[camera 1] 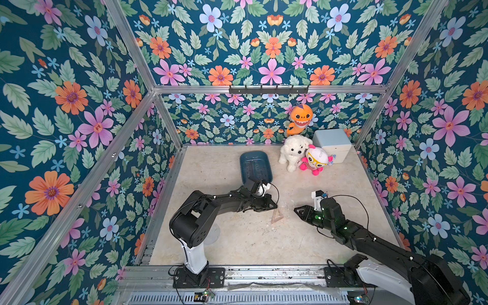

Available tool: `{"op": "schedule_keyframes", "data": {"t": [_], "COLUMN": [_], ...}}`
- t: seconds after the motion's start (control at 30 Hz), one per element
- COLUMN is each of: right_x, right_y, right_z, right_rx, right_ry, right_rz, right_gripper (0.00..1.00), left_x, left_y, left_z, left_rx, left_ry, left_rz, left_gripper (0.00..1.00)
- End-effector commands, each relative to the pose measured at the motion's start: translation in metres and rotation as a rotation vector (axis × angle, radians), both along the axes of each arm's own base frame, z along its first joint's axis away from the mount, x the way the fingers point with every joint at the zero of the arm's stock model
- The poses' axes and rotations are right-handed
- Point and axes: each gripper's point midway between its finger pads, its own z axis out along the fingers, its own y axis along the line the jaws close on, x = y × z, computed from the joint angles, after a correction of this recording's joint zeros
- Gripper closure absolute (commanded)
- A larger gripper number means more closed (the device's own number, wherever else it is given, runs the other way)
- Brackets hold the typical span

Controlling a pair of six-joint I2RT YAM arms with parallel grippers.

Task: Put the scattered rulers into the storage box
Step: Pick up the ruler from the center of the board.

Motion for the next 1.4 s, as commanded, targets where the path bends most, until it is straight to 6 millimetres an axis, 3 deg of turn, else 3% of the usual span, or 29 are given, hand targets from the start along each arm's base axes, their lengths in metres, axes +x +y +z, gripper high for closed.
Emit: {"op": "schedule_keyframes", "data": {"t": [0.0,0.23,0.6,1.0,1.37], "right_x": [-0.003,0.014,0.031,0.039,0.036], "right_y": [0.025,0.058,0.077,0.090,0.090], "right_z": [0.031,0.062,0.057,0.058,0.064], "right_rx": [0.149,0.280,0.320,0.365,0.392], "right_ry": [-0.022,-0.030,0.005,0.002,-0.006], "right_rz": [0.143,0.259,0.289,0.323,0.330], "right_gripper": [0.58,0.51,0.50,0.72,1.00], "left_x": [0.005,0.024,0.029,0.027,0.029], "left_y": [-0.003,0.013,0.025,0.032,0.033], "left_z": [0.032,0.084,0.102,0.097,0.096], "left_rx": [-0.117,-0.328,-0.407,-0.414,-0.411], "left_ry": [-0.001,-0.020,-0.027,-0.020,-0.022], "left_rz": [-0.008,0.034,0.045,0.064,0.076], "left_gripper": [1.00,1.00,1.00,1.00,1.00]}}
